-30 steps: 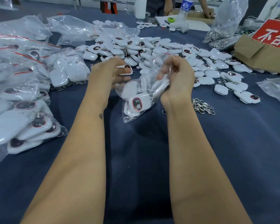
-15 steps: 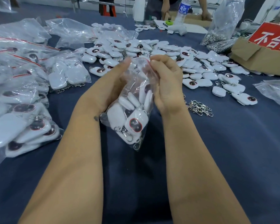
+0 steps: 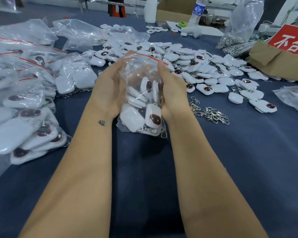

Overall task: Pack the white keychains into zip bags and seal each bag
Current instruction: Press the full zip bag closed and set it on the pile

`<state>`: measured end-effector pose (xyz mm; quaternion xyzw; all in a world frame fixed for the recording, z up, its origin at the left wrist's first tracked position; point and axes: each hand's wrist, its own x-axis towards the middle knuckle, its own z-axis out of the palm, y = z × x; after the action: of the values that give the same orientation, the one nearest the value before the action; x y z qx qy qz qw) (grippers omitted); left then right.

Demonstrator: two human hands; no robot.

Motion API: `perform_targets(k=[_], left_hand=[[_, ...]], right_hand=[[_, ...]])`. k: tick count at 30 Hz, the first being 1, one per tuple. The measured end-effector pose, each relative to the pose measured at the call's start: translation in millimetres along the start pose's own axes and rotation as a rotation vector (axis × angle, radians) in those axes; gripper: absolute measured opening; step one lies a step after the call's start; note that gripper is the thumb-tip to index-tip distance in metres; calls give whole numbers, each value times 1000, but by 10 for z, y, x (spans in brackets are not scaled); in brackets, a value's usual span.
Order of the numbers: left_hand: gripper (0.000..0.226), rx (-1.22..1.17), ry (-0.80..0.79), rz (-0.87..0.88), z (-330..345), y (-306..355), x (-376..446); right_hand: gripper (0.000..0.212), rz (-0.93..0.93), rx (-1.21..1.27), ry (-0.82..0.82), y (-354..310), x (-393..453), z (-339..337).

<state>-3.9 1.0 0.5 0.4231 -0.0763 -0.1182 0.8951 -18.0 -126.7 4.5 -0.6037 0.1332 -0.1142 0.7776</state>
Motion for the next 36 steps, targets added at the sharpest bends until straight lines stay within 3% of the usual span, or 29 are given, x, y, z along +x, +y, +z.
perform_targets(k=[4,7,11,14,18,21,28,36], left_hand=[[60,67,64,-60,-36,16,38],[45,132,188,-94,-50,-23,70],[25,235,333,73,-130,-45,140],[19,175,315,137,-154,-48,153],[31,117,269,38,-80,-51,147],[26,88,300,9,-18,-83,145],[17,-4,361,104,0,-110,120],[14,46,349,126,22,-120,107]], right_hand=[[34,20,21,33,13,37,-44],[35,-14,-28,57,32,28,-58],[27,-54,-48,77,39,29,-82],[21,-36,23,44,41,58,-106],[23,-75,76,73,50,68,-93],[25,-113,85,121,73,83,-83],[21,-53,91,84,87,101,-72],[22,-125,-66,118,114,114,-81]])
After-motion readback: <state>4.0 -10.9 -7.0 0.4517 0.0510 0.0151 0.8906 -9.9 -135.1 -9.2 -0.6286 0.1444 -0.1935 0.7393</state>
